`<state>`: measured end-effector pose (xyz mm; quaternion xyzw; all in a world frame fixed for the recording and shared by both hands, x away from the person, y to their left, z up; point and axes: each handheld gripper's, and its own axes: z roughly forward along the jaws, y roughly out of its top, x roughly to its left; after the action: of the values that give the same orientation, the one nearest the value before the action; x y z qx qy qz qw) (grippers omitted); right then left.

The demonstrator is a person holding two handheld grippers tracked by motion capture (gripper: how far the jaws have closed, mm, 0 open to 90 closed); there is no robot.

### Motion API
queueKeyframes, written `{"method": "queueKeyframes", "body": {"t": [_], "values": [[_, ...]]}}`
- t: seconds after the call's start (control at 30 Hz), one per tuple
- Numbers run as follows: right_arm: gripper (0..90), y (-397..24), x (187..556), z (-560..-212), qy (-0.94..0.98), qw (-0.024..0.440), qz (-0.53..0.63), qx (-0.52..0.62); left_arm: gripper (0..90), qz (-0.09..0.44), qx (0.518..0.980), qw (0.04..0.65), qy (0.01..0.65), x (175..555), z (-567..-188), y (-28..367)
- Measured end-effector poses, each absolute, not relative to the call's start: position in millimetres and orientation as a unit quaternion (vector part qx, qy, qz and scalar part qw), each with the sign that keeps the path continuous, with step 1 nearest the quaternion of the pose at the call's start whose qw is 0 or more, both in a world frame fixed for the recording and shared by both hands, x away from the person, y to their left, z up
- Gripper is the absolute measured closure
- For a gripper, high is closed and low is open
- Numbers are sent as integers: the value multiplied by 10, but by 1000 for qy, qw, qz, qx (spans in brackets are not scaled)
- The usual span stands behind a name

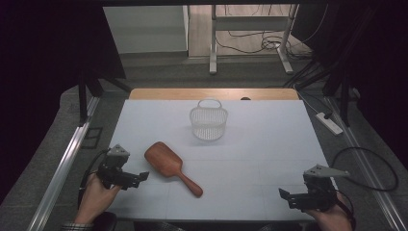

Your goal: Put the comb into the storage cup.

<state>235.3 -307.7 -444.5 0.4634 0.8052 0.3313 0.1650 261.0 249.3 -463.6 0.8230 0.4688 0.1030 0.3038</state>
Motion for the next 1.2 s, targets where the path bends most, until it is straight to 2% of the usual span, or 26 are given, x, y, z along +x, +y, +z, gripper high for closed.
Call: {"method": "queueKeyframes", "body": {"t": [1.0, 1.1, 1.2], "values": [[4, -3063, 2362, -4454, 810, 163, 323, 461, 1, 88, 843, 289, 445, 3036, -4631, 2235], [6, -3062, 2362, -4454, 811, 163, 322, 461, 40, 92, 841, 289, 448, 3072, -4638, 2228], [7, -3059, 2364, -4456, 812, 163, 321, 460, 139, 94, 844, 283, 446, 3076, -4659, 2229]]}}
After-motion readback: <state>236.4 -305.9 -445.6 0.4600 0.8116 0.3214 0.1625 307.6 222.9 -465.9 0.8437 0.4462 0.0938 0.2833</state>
